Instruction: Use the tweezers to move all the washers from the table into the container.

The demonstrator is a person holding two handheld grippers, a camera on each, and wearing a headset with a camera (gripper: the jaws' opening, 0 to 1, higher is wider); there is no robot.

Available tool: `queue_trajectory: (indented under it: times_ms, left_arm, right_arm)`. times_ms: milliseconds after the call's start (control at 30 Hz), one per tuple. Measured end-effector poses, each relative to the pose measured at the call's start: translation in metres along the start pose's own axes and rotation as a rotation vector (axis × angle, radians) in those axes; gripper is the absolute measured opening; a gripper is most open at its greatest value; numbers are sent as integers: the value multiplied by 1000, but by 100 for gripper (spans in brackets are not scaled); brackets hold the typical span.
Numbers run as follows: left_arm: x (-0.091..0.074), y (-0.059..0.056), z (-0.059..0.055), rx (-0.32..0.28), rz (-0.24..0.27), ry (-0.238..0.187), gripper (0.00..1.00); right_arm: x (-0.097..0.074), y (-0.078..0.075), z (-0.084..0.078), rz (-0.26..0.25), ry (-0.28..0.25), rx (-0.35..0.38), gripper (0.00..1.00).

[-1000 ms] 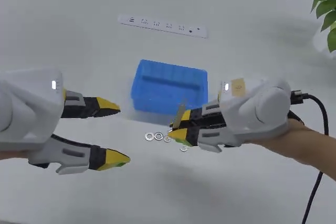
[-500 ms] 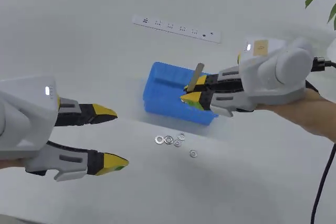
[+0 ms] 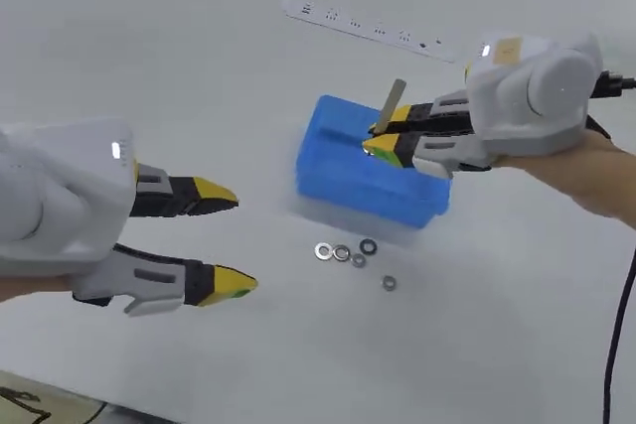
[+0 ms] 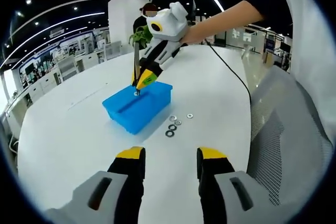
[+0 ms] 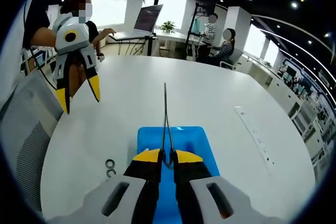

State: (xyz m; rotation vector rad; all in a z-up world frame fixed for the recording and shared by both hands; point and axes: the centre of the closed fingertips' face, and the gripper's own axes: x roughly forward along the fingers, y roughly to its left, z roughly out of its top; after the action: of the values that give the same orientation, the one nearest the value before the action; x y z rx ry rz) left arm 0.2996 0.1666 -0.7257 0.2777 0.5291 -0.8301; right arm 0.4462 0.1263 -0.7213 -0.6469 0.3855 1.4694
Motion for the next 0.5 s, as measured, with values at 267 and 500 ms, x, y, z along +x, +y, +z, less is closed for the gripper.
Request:
queue_trajectory:
  times_ms: [267, 500]
  left_arm:
    - [0, 6, -8, -27, 5, 19, 39]
    - [-7, 13, -8, -40, 41, 8, 38]
  right_arm:
    - [24, -8, -23, 14, 19, 38, 9]
    - [33, -2, -34, 31, 23, 61, 9]
